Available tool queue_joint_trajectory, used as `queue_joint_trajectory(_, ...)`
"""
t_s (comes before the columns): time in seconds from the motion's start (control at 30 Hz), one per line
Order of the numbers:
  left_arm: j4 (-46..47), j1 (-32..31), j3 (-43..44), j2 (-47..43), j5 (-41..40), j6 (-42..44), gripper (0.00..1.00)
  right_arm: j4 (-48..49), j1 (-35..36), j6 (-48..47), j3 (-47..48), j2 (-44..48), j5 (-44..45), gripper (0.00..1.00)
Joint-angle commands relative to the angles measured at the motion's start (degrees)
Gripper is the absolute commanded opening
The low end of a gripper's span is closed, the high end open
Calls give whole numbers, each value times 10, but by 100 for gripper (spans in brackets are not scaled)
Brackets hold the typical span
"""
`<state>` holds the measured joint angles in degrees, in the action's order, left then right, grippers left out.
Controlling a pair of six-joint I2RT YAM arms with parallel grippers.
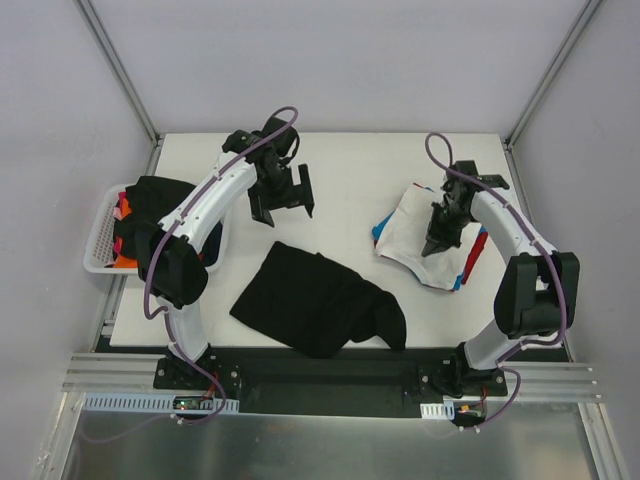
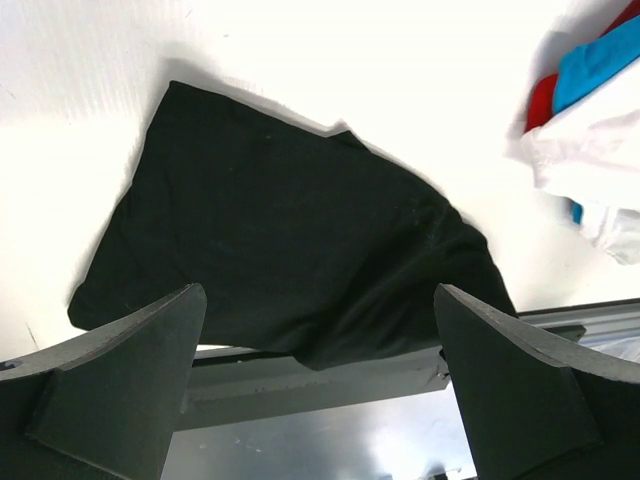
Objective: Fold and stack the t-shirts
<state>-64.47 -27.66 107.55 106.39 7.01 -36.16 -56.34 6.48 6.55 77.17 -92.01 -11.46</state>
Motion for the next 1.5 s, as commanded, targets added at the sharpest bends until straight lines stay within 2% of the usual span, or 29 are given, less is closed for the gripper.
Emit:
queue_joint_trajectory(0.0,0,2,-27,-36,4,19,99,34,-1,15,-76,4,-11,1)
queue_joint_trajectory(0.13,2,2,-37,-53,20,30,99,61,-2,15,-101,-14,-16,1)
queue_joint_trajectory(0.17,11,2,-37,-54,43,39,99,65,-6,15,-94,-22,-20,1)
queue_joint_trajectory(0.2,36,-2,-35,-51,104,46,99,66,-7,18,-88,-25,-23,1)
queue_joint_trajectory(0.3,58,-22,-2,-24,148,57,96,65,-7,21,-55,-30,-36,1)
queue_joint_trajectory(0.47,72,-44,40,17,180,36,97,22,-6,27,-19,-13,-37,1)
queue_joint_trajectory(0.63,75,-49,30,22,172,41,98,-17,-7,36,-33,45,-10,1)
queue_joint_trajectory(0.73,80,-49,23,29,176,39,98,9,-11,42,-59,43,-13,1)
queue_joint_trajectory(0.8,81,-49,25,31,181,39,98,41,-20,39,-82,44,-46,1)
queue_joint_trajectory(0.83,82,-49,29,32,181,40,98,58,-21,36,-83,48,-39,1)
queue_joint_trajectory(0.87,81,-49,31,32,180,41,98,55,-28,32,-78,52,9,1)
queue_joint_trajectory(0.93,82,-49,30,29,179,43,98,19,-45,25,-69,46,72,1)
queue_joint_trajectory(0.97,81,-49,28,28,179,44,98,6,-60,23,-60,33,149,1)
queue_joint_trajectory(1.07,81,-49,14,22,179,46,98,-27,-61,24,-31,20,278,1)
queue_joint_trajectory(1.1,81,-49,11,22,178,46,98,-27,-61,28,-22,17,293,1)
queue_joint_trajectory(1.23,80,-49,13,24,182,46,98,5,-62,19,-19,13,304,1)
queue_joint_trajectory(1.47,73,-48,20,28,179,49,99,44,-61,18,-42,-24,222,1)
